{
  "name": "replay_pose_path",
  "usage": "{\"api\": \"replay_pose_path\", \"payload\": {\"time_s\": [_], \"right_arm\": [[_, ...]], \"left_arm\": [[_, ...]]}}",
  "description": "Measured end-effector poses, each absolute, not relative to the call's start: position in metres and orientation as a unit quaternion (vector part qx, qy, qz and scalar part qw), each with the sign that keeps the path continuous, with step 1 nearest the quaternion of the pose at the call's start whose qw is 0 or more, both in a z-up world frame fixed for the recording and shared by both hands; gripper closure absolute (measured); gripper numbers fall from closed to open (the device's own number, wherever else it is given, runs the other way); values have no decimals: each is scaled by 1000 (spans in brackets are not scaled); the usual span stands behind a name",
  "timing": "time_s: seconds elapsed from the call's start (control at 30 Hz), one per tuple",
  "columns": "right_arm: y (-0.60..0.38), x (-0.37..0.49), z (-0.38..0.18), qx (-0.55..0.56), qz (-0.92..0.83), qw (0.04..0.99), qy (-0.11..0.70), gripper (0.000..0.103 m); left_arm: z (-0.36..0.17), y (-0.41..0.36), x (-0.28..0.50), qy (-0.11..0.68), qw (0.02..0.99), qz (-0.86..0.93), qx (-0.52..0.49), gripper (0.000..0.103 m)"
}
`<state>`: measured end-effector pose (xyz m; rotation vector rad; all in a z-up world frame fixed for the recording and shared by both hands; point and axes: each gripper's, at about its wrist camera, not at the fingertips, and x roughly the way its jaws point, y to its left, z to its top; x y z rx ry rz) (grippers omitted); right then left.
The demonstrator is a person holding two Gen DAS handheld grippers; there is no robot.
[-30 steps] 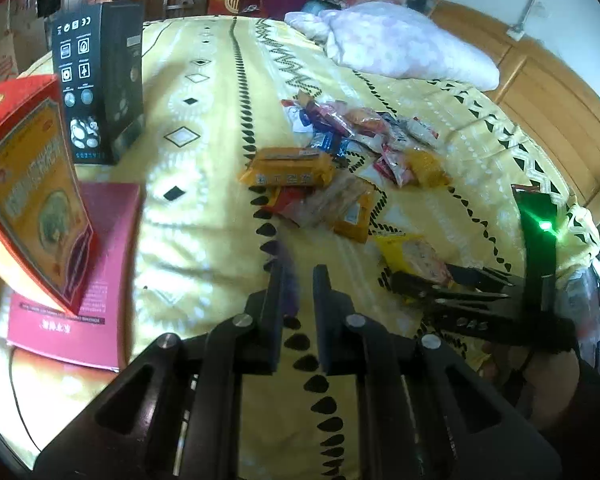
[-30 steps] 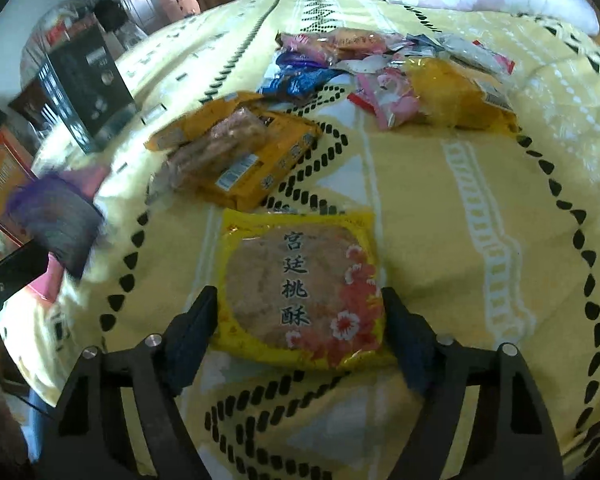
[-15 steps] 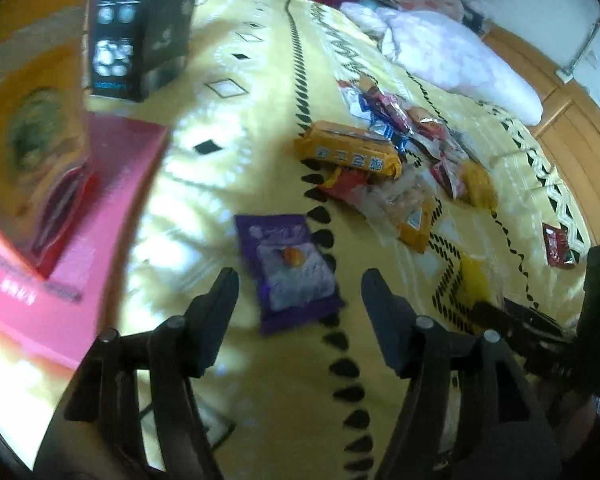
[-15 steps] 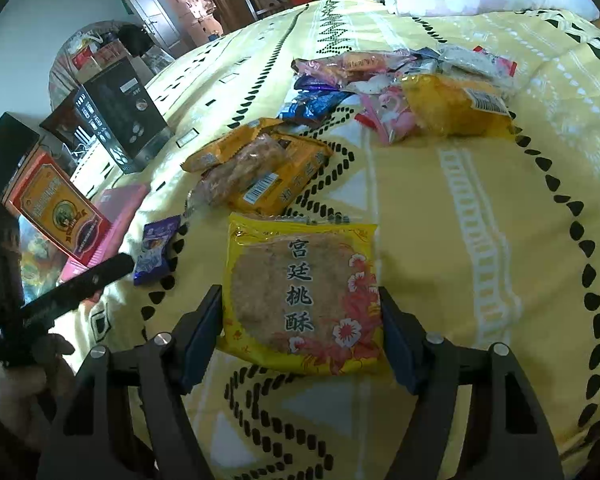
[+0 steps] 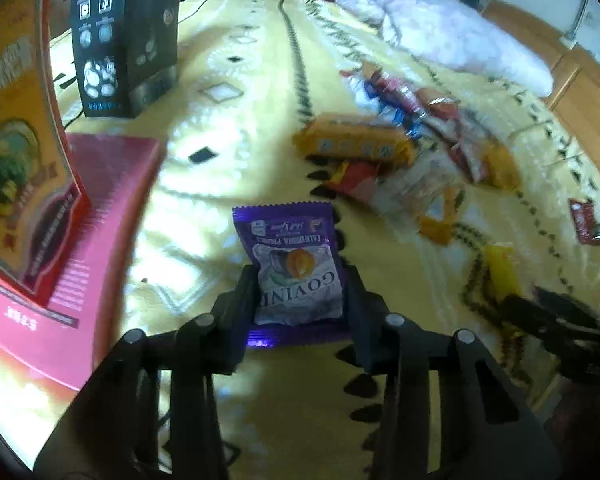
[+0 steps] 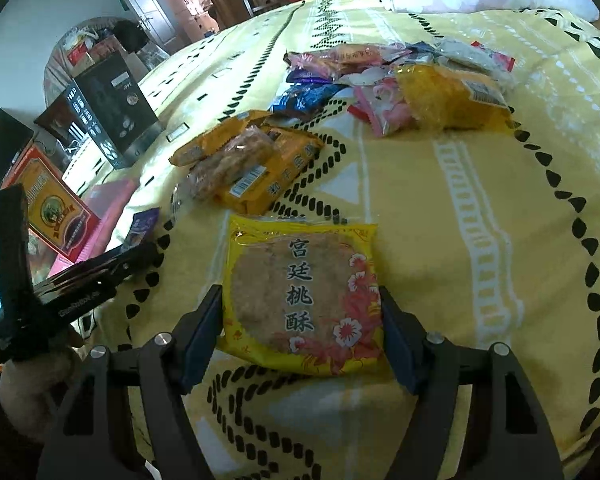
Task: Organize snacks
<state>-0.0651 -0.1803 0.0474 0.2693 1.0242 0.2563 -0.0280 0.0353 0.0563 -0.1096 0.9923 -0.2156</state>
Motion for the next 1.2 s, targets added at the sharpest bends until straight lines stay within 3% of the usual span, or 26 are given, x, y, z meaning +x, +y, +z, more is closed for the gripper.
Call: {"api": "replay_pose_path", "payload": {"time_s": [0.3,0.57,0.87,1.2], "right_arm": [[-183,-66,89,121,121,877,449,27],[-165,-51,166,90,145,907,385,27],[-74,-22,276,48,237,923,301,27],[103,-7,348,3,387,881,271,27]], "left_arm": [[136,30,-48,403,904,-140,-37,61],[218,63,-60,315,941,-122,-33,61],[278,176,-73,252,966,-10,-60,60],[293,328,-87,249,954,141,-89,60]]}}
